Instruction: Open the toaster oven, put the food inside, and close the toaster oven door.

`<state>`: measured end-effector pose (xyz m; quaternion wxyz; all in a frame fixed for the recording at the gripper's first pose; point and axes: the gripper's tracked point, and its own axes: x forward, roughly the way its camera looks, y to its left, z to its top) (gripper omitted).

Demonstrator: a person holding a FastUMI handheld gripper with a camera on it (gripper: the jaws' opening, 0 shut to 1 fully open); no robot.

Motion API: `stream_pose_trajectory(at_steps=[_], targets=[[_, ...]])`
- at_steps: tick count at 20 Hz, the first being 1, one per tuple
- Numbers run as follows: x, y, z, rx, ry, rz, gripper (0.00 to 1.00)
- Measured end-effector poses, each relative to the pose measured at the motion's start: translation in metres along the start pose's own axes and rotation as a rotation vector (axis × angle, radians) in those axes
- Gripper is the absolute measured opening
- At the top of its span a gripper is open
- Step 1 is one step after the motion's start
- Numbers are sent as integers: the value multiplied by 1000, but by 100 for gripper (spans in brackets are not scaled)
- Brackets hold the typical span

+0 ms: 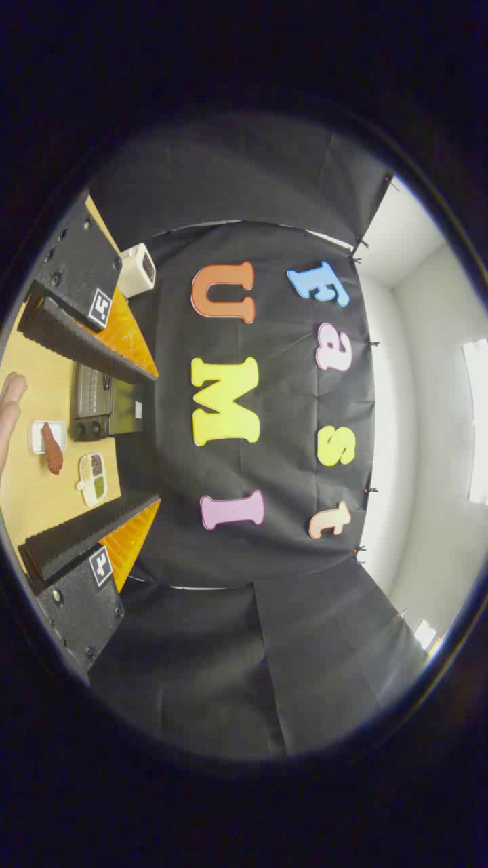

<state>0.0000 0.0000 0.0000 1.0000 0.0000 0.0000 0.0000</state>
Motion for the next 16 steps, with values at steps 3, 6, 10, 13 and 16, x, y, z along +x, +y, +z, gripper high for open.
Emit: stream_pose_trajectory(at_steps=[3, 6, 10, 13, 16], targets=[[-2, -3, 7, -13, -18, -9, 100], [-3, -7, 20, -47, -59, -37, 100], [3, -5, 34, -75, -103, -71, 100], [13, 7, 28, -68, -68, -46, 100], [26, 19, 19, -39, -27, -22, 100]])
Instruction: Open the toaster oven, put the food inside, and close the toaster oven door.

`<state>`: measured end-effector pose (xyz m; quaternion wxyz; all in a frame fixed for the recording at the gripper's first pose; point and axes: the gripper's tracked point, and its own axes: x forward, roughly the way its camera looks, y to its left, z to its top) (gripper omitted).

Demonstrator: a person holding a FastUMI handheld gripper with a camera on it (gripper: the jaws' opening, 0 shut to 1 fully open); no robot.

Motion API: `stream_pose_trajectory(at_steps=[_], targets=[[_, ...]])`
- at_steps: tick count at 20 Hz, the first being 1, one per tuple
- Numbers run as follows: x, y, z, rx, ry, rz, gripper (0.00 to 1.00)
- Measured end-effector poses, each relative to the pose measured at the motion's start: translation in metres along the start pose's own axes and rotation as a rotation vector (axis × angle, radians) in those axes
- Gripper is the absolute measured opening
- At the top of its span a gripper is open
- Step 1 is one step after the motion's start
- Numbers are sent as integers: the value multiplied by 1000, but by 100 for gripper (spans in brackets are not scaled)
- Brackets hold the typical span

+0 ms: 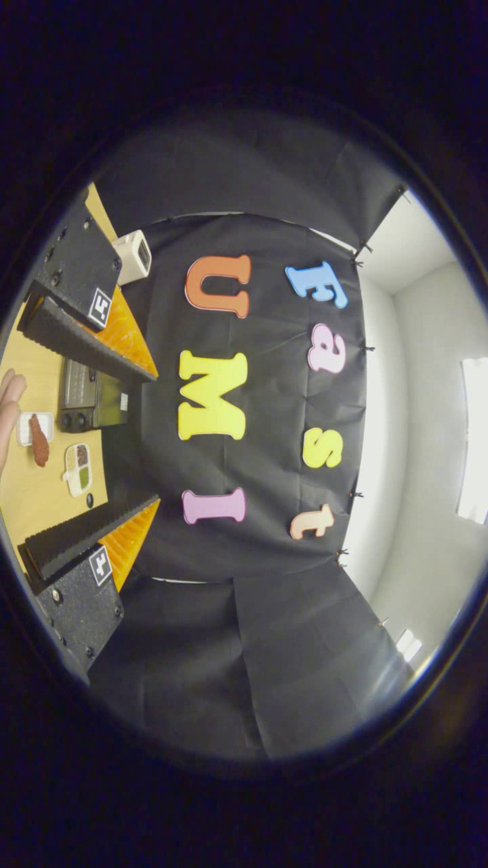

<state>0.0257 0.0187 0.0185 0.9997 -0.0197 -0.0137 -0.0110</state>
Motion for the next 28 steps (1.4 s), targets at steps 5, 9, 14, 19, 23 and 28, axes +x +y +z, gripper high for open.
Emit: stream_pose_trajectory(at_steps=[5, 9, 14, 19, 23, 28], targets=[[44, 21, -28, 25, 88, 8, 100], [86, 46, -55, 38, 124, 35, 100], [137, 90, -111, 33, 217, 78, 100], [183, 131, -186, 46, 359, 94, 100], [210, 159, -237, 48, 465, 108, 100], [232, 173, -265, 17, 505, 91, 100]])
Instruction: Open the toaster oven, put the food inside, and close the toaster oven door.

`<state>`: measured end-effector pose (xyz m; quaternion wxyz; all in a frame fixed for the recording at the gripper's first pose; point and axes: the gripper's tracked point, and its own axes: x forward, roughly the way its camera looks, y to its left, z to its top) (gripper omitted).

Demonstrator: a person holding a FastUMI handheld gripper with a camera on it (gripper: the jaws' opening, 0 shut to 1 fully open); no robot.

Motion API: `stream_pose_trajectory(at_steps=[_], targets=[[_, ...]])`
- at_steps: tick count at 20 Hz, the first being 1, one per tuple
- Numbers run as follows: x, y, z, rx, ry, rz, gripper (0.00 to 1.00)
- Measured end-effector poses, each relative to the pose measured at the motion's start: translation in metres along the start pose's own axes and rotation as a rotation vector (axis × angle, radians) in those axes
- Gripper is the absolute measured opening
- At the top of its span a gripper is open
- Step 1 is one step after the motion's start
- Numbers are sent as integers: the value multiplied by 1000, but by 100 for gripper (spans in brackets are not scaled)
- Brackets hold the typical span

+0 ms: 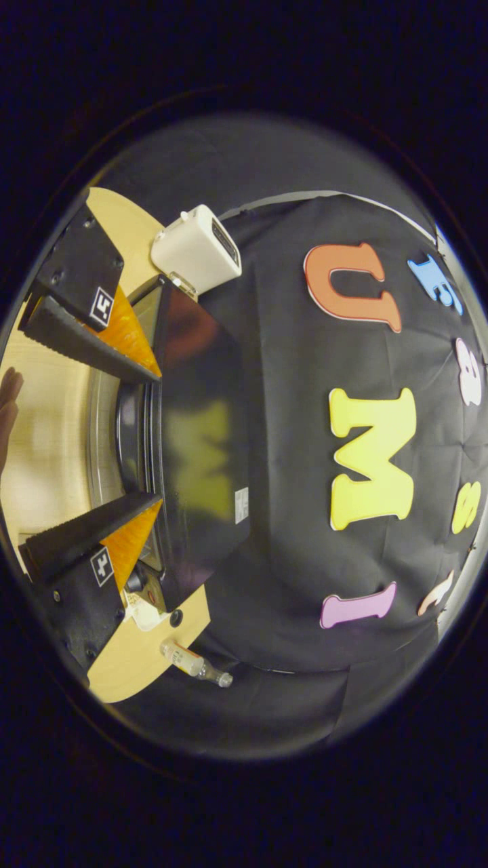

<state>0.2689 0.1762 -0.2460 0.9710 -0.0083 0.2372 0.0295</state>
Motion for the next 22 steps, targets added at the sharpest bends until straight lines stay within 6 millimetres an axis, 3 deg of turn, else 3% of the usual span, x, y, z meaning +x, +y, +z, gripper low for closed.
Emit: stream_pose_trajectory(at_steps=[5, 9, 15, 22], targets=[[9, 8, 0, -37, 19, 13, 100], [4, 7, -3, -28, 26, 12, 100], [-31, 5, -29, -50, 59, -24, 100], [-72, 1, -84, -11, 190, -24, 100]])
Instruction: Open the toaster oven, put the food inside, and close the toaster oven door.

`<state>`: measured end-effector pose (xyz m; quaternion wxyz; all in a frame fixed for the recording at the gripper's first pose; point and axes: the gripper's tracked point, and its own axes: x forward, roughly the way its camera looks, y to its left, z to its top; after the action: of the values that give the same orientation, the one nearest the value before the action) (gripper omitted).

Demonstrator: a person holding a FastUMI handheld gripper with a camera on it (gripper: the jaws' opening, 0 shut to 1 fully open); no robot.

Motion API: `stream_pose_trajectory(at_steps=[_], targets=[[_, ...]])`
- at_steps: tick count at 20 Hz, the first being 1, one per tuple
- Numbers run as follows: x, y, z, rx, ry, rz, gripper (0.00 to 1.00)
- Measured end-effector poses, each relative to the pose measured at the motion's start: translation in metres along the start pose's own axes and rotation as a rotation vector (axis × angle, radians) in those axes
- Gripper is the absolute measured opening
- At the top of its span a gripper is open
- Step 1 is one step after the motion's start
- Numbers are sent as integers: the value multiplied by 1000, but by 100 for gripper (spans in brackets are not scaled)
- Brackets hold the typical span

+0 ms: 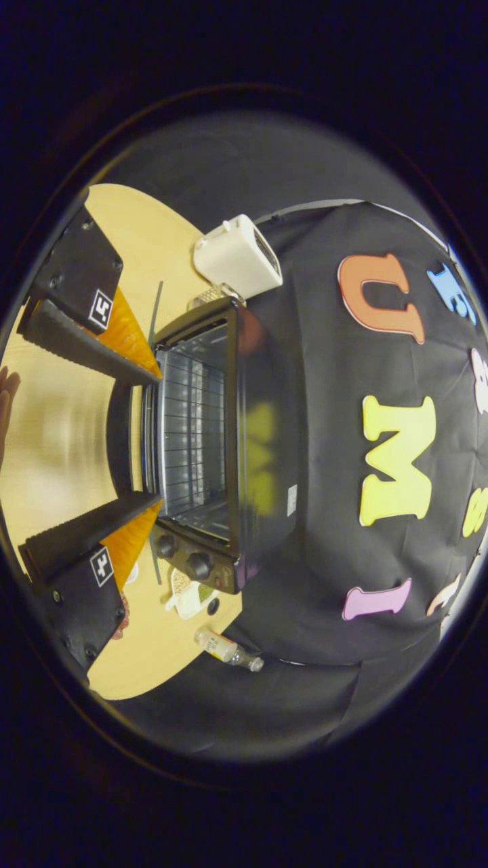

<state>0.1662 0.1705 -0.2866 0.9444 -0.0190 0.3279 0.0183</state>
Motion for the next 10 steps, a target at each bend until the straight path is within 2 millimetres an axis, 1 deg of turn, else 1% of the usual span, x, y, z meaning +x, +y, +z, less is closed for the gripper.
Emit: stream_pose_trajectory(at_steps=[3, 7, 9, 10], targets=[[-2, -2, -26, 2, 67, 8, 100], [-4, -4, -43, 12, 96, 45, 100], [-6, -4, -59, 6, 142, 58, 100], [-5, -5, -70, 9, 178, 65, 100]])
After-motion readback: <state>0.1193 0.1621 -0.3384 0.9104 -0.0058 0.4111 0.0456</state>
